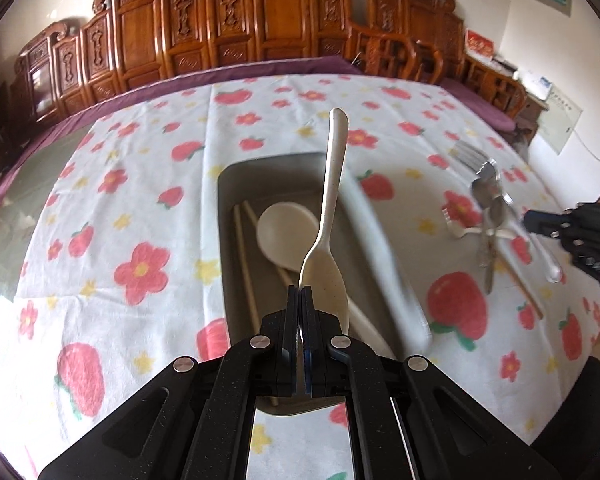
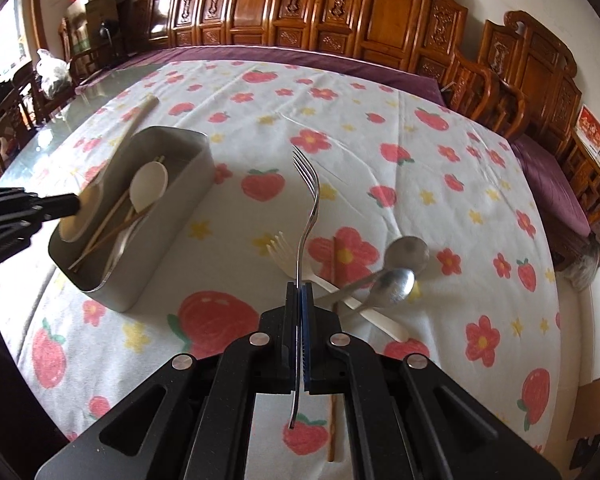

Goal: Organize utensils
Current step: 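Lower the white spoon into the metal tray and open the left gripper while the right lifts the fork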

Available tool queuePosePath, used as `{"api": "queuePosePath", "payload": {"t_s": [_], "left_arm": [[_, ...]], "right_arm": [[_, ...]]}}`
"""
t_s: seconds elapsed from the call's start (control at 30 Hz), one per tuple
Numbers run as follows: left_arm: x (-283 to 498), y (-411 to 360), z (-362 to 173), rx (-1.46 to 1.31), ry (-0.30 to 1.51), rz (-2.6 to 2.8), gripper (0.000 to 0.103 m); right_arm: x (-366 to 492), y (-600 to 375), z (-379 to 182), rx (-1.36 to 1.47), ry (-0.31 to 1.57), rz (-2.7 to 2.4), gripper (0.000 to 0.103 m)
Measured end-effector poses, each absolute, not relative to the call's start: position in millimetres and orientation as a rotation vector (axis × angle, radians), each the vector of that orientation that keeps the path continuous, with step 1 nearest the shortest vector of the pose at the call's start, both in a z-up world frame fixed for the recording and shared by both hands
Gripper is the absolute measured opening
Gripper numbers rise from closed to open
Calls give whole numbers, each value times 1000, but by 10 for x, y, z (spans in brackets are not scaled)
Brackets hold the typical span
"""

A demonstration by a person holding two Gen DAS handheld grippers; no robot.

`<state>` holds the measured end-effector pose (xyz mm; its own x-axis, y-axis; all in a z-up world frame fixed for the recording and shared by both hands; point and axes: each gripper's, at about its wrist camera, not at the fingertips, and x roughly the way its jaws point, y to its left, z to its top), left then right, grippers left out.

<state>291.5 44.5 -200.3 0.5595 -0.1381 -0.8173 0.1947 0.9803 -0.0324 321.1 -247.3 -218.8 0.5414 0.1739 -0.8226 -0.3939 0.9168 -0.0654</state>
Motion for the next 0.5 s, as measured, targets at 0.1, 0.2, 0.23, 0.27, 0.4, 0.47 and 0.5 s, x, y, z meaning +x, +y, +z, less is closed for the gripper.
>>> {"api": "queuePosePath", "payload": {"t_s": [0.1, 0.2, 0.23, 0.27, 0.4, 0.47, 0.5], "left_arm": [[2950, 464, -2080, 64, 983, -180, 1], [2970, 460, -2134, 65, 1000, -175, 1], [2978, 455, -2148, 67, 1004, -173, 1], [2982, 447, -2165, 67, 1010, -171, 1], [2996, 427, -2187, 64, 1017, -178, 1], [2990, 431, -2177, 63, 1013, -179, 2], [2987, 440, -2167, 60, 1010, -178, 2]], "right_arm": [[3189, -2414, -2154, -256, 935, 359, 3], [3168, -2366, -2124, -256, 930, 374, 3], [3160, -2350, -2113, -255, 929, 380, 3], [3156, -2336, -2105, -255, 928, 384, 3], [3122, -2256, -2060, -261, 922, 404, 3], [3104, -2210, -2037, -266, 920, 414, 3], [3099, -2189, -2030, -267, 919, 420, 3]]}}
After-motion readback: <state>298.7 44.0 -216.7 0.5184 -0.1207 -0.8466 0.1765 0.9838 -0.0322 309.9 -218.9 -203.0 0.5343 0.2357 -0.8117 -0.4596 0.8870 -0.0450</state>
